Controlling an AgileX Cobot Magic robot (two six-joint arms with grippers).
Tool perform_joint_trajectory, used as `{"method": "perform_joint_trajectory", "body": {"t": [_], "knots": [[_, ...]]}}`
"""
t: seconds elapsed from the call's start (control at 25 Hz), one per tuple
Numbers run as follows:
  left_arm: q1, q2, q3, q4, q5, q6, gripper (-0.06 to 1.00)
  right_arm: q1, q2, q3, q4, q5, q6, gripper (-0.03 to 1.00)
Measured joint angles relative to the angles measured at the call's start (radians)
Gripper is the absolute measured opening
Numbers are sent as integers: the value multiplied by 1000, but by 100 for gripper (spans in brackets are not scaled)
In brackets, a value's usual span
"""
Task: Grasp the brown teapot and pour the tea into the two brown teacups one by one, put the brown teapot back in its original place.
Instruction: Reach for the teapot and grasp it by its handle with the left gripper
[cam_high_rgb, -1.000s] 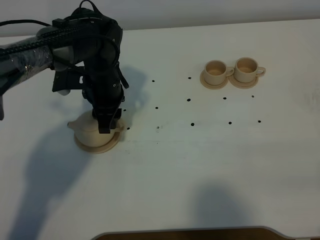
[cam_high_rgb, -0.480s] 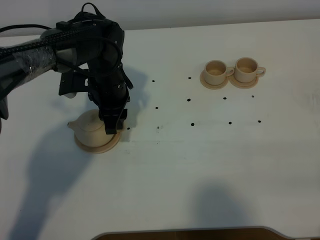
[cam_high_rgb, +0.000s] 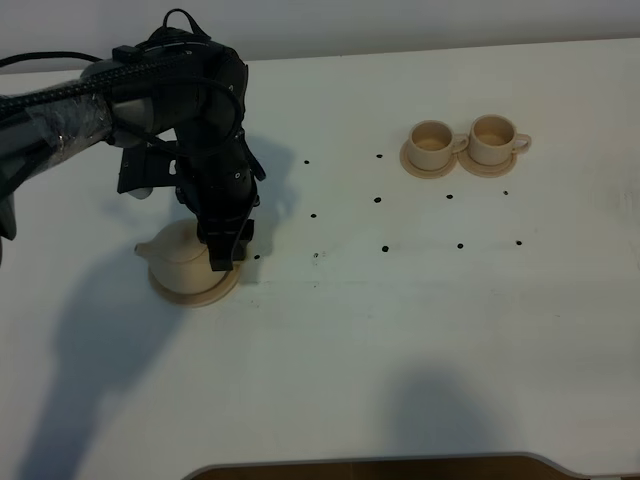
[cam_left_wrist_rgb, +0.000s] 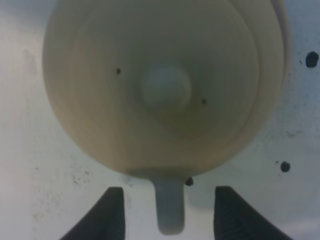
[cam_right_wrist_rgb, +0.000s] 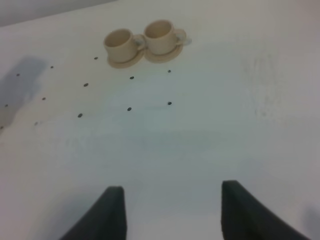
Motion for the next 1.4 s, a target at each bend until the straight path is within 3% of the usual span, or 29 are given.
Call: {"method": "perform_joint_trajectory", "body": {"t": [0.68,1.04,1.4], "knots": [[6,17,0,12,-24,0,43,0,0,0,0,0,0,45],[6,17,0,8,-27,0,32,0,0,0,-1,0,0,45],[13,17,0,-2,-29,0,15,0,0,0,-1,0,0,45]]}}
